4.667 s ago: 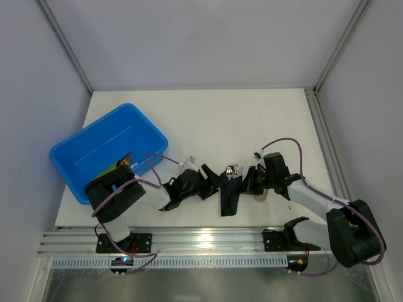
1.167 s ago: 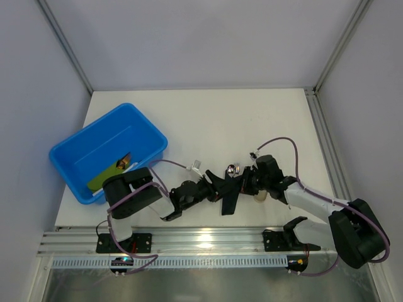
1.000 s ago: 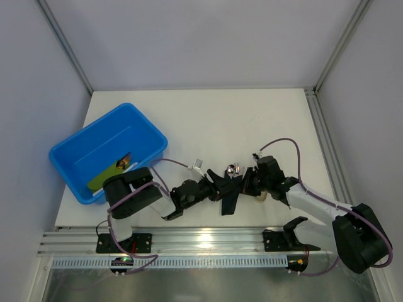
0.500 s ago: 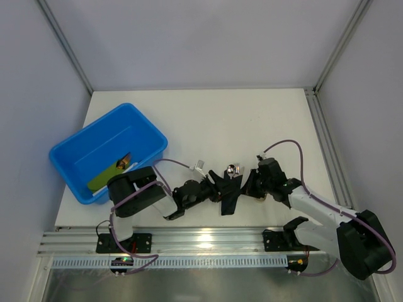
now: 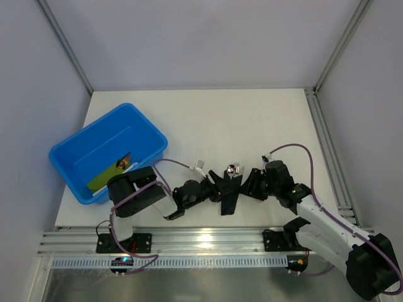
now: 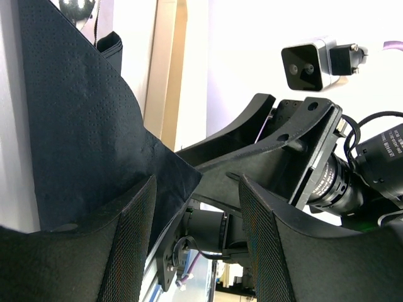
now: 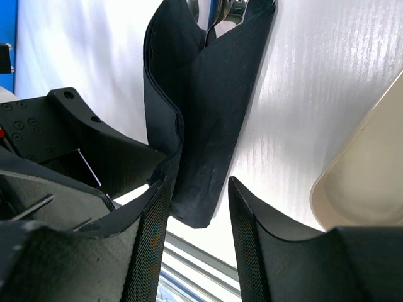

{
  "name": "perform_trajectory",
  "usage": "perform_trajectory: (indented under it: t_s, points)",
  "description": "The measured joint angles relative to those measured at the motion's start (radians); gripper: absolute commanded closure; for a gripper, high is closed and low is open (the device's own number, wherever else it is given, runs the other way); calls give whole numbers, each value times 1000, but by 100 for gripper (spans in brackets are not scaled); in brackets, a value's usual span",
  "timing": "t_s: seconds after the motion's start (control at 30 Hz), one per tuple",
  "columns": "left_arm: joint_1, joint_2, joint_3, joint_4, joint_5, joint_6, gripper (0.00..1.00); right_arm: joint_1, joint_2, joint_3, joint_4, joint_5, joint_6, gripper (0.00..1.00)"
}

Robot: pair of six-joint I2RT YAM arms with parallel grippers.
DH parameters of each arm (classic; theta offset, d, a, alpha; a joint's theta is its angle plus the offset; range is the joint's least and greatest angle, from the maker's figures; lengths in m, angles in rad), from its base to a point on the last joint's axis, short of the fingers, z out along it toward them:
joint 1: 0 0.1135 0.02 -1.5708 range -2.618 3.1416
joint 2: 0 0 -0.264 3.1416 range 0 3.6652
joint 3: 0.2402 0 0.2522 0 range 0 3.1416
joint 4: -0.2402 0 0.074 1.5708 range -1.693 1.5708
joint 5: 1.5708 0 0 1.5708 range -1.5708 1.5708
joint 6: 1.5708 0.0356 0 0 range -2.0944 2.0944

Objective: Place the utensils on the paper napkin and roll it up
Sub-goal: Roll the napkin at the center of the board.

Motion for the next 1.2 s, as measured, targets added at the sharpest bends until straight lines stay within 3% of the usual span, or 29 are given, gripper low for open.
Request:
perform_trajectory:
  t_s: [0.7,1.07,1.1,1.2]
  points:
    - [0,-8,0,-18,0,1,43,-52,-56,-61,61,-131,14,53]
    - [0,-10,0,-19,0,2,43,-54,86,-92,202,-179,21,54]
    - [0,-10,0,-19,-1,2,43,-56,88,-93,208,-179,21,56]
    - [0,-10,0,-21,-3,3,43,-64,99,-93,235,-188,21,77]
